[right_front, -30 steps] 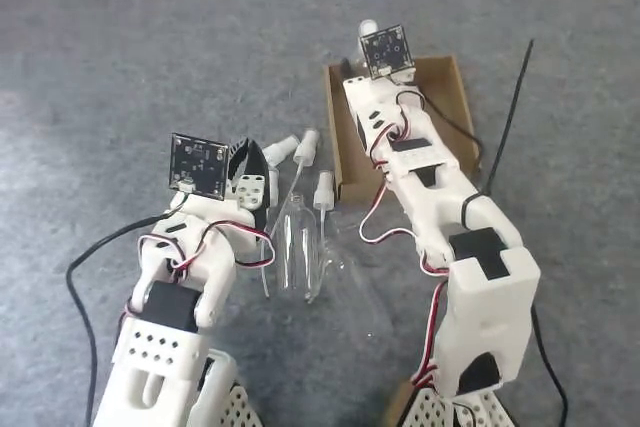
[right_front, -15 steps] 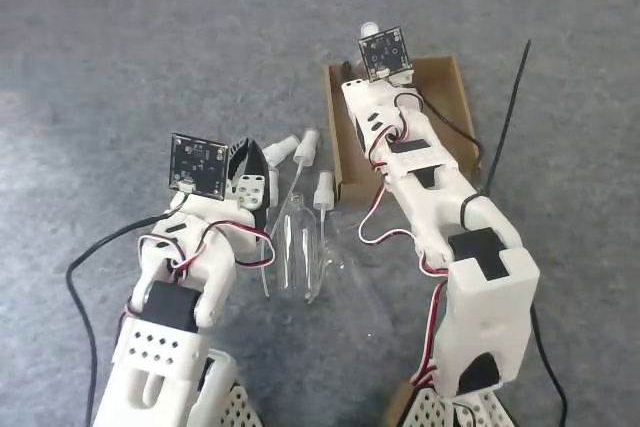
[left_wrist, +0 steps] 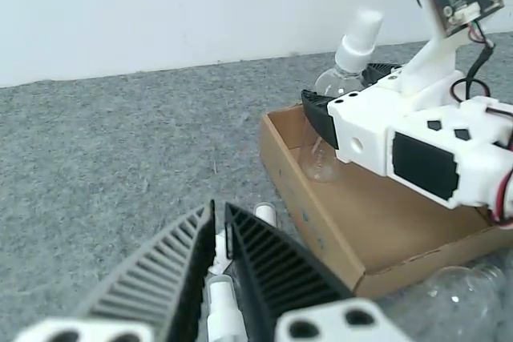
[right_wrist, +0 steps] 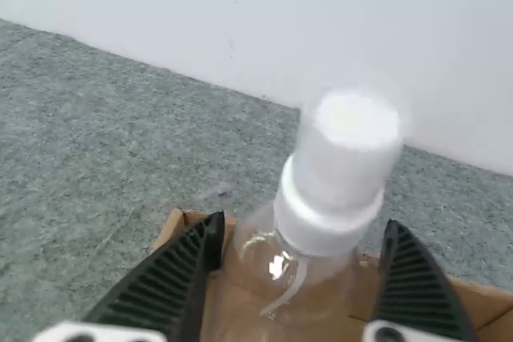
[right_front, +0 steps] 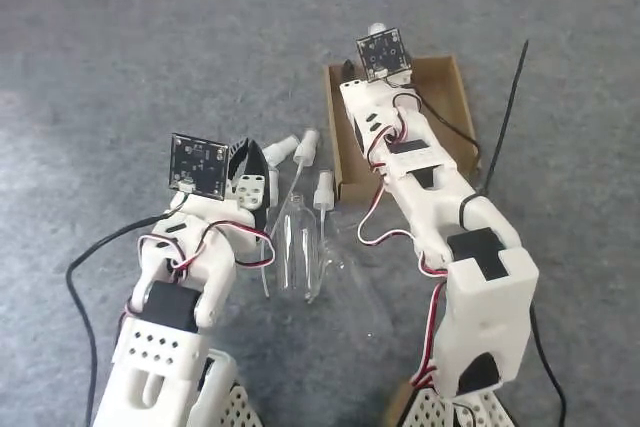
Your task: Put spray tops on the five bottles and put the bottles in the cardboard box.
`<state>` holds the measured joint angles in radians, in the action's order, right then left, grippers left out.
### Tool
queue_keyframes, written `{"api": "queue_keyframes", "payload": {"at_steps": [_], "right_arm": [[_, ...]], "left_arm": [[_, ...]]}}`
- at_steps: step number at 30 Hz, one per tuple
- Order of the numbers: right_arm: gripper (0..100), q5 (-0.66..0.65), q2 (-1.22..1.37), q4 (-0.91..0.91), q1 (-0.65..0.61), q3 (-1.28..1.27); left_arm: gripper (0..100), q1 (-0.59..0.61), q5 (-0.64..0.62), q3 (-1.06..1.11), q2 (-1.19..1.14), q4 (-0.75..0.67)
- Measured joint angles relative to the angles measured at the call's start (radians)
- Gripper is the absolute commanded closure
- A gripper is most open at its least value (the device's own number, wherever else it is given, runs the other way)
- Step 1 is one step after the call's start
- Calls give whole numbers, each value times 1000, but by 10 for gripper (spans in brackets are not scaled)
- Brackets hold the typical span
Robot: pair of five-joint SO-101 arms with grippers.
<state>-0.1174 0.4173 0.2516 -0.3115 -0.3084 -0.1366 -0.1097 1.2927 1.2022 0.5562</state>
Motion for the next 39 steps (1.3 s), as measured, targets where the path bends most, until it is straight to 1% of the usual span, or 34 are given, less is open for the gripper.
{"api": "queue_keyframes", "payload": {"at_steps": [18,26,34,39], "right_arm": [[736,0,-23,-15,-18,0],[738,0,-153,-35,-20,0],[738,0,-408,-201,-21,0],[739,0,-588,-419,-20,0]], "left_arm": [[988,0,0,0,0,0],[988,0,0,0,0,0],[988,0,0,0,0,0],[988,0,0,0,0,0]]}}
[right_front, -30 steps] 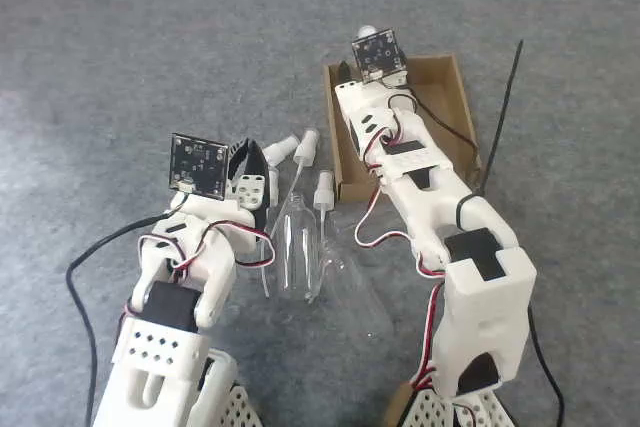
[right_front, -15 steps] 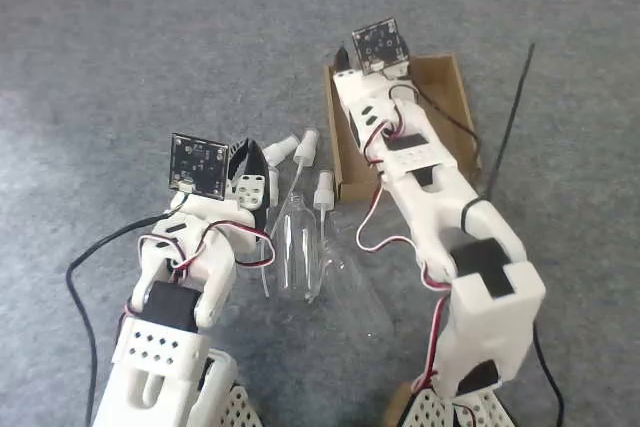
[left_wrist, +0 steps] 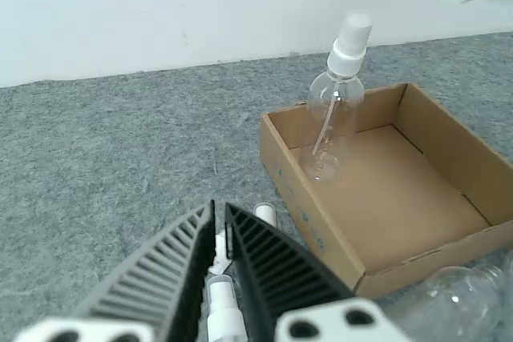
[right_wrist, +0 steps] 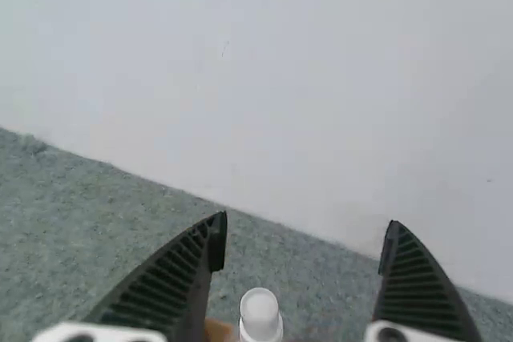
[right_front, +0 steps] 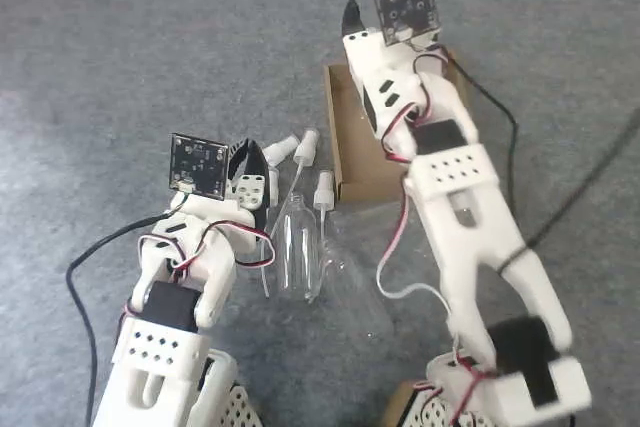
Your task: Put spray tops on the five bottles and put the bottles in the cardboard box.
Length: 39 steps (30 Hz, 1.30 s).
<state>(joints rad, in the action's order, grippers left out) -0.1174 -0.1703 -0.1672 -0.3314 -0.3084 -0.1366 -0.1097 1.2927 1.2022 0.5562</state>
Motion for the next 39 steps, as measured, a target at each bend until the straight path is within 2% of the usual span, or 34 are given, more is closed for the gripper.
{"api": "queue_keyframes", "payload": {"at_steps": [5,12,16,21,26,33,39], "right_arm": [[738,0,-193,-281,-2,0],[739,15,-436,-773,0,0],[738,181,-505,-996,41,0],[735,416,-516,-1188,124,-29],[735,479,-479,-1175,135,-213],[738,483,-454,-896,203,-503],[738,485,-454,-792,215,-658]], "left_arm": [[988,0,0,0,0,0],[988,0,0,0,0,0],[988,0,0,0,0,0],[988,0,0,0,0,0],[988,0,0,0,0,0],[988,0,0,0,0,0],[988,0,0,0,0,0]]}}
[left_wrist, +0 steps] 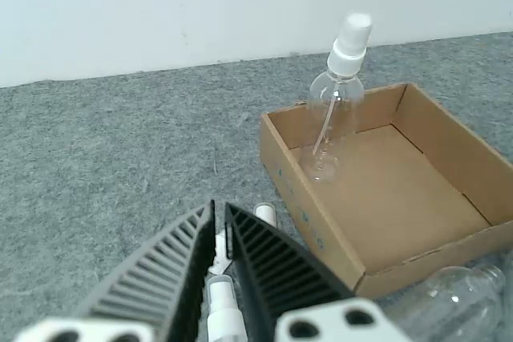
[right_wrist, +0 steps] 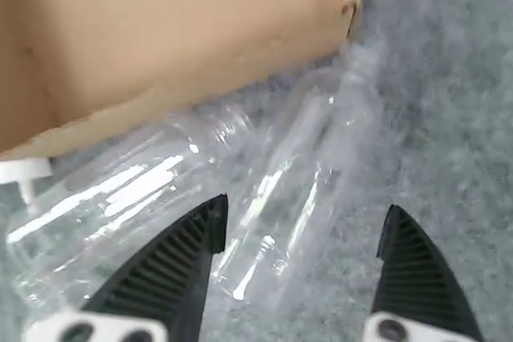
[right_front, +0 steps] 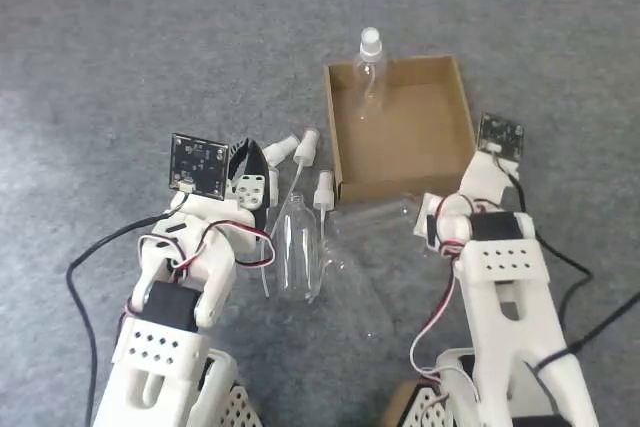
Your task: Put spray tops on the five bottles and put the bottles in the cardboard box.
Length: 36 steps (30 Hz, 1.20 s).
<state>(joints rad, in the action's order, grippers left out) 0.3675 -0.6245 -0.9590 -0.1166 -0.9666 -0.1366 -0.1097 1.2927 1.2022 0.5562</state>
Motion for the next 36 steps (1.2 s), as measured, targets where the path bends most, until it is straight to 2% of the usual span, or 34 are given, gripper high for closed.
{"api": "queue_keyframes", "payload": {"at_steps": [9,14,16,19,23,27,32,36], "right_arm": [[750,6,-15,140,124,-127],[898,-43,-29,141,212,-150],[914,-77,-31,143,265,-150],[864,-127,-32,143,351,-150],[735,-170,2,104,439,-176],[641,-178,-2,-49,405,-68],[636,-141,-3,-258,276,127],[637,-106,-3,-354,229,288]], "left_arm": [[988,0,0,0,0,0],[988,0,0,0,0,0],[988,0,0,0,0,0],[988,0,0,0,0,0],[988,0,0,0,0,0],[988,0,0,0,0,0],[988,0,0,0,0,0],[988,0,0,0,0,0]]}}
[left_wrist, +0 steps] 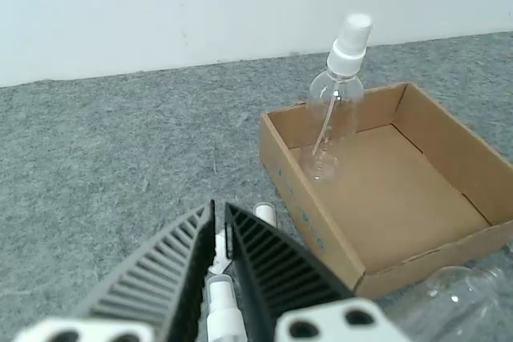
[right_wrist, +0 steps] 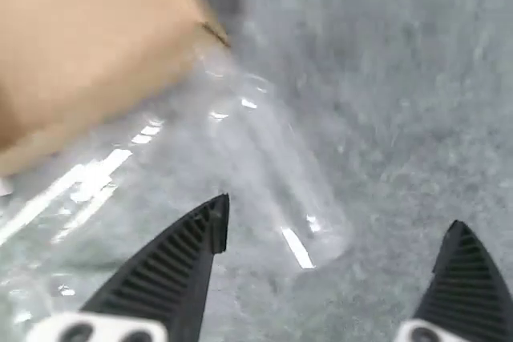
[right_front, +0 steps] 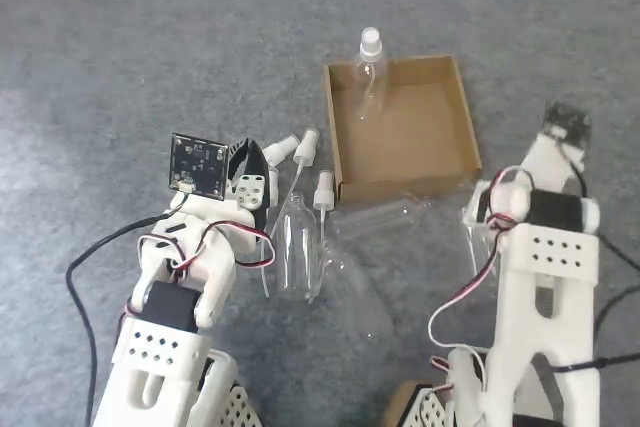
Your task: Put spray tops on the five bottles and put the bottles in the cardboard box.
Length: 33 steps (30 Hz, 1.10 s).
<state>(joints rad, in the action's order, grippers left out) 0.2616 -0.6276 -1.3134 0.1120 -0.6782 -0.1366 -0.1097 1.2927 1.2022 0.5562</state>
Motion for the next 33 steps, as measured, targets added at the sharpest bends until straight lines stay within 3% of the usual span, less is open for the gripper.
{"api": "queue_keyframes", "payload": {"at_steps": [6,17,23,27,33], "right_arm": [[637,-20,2,-71,-149,92],[637,-408,2,40,-155,-273],[635,-557,2,218,-35,-396],[637,-713,2,241,5,-463],[638,-787,2,245,143,-473]], "left_arm": [[988,0,0,0,0,0],[988,0,0,0,0,0],[988,0,0,0,0,0],[988,0,0,0,0,0],[988,0,0,0,0,3]]}}
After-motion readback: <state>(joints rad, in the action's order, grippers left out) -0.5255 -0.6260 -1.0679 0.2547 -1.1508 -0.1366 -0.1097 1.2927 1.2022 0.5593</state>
